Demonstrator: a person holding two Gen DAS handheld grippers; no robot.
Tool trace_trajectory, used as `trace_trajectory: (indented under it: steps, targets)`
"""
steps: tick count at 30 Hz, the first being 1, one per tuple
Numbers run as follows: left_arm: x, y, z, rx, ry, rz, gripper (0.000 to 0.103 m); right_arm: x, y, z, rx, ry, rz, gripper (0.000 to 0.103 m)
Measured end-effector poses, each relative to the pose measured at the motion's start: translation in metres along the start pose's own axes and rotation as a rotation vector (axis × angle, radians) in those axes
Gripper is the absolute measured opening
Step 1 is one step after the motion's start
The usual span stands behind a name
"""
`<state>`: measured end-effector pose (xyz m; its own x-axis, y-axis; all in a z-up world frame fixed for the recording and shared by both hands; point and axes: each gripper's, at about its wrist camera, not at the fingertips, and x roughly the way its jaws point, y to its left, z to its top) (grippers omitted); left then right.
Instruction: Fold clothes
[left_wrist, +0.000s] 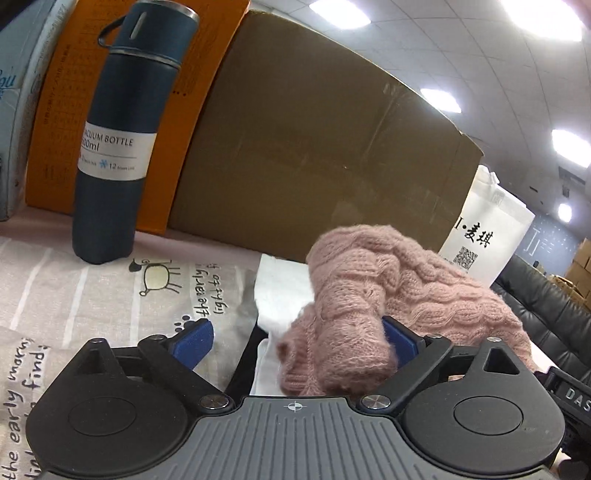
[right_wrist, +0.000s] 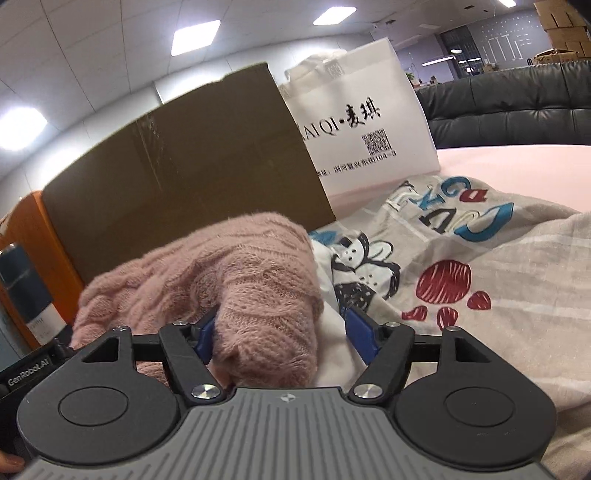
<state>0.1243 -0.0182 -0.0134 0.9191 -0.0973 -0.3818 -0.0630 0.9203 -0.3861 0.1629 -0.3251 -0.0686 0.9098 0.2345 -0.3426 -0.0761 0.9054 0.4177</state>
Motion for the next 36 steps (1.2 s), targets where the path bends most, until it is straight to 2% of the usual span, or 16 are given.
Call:
trace_trajectory:
  steps: [4, 9, 13, 15, 18, 22, 27, 30, 32, 36]
  targets:
    - [-0.004, 0.006, 0.004, -0.059, -0.024, -0.031, 0.099, -0.007, -0.003, 0.001, 0.019, -0.046, 0.059, 0.079]
    - [-0.031, 0.007, 0.008, -0.062, -0.096, -0.025, 0.099, -0.027, -0.011, 0.003, 0.061, -0.185, 0.154, 0.094]
    - [-0.067, 0.015, 0.014, -0.025, -0.151, -0.032, 0.102, -0.039, -0.015, 0.004, 0.093, -0.274, 0.132, 0.096]
    - [-0.086, 0.019, 0.017, 0.01, -0.176, -0.034, 0.102, -0.047, -0.009, 0.002, 0.069, -0.323, 0.119, 0.097]
    - [-0.112, 0.027, 0.023, 0.067, -0.213, -0.04, 0.103, -0.065, 0.006, 0.002, 0.048, -0.355, 0.123, 0.098]
    - [-0.138, 0.04, 0.031, 0.084, -0.258, -0.044, 0.103, -0.096, 0.041, -0.005, 0.045, -0.365, 0.162, 0.1]
    - [-0.159, 0.053, 0.031, 0.116, -0.276, -0.058, 0.103, -0.13, 0.092, -0.029, 0.091, -0.325, 0.146, 0.102]
    - [-0.165, 0.058, 0.022, 0.197, -0.294, -0.072, 0.103, -0.145, 0.117, -0.052, 0.1, -0.326, 0.088, 0.103]
    - [-0.169, 0.063, 0.017, 0.24, -0.304, -0.1, 0.103, -0.149, 0.13, -0.062, 0.08, -0.322, 0.03, 0.103]
    - [-0.177, 0.072, 0.016, 0.248, -0.32, -0.133, 0.103, -0.15, 0.153, -0.076, -0.039, -0.364, -0.069, 0.103]
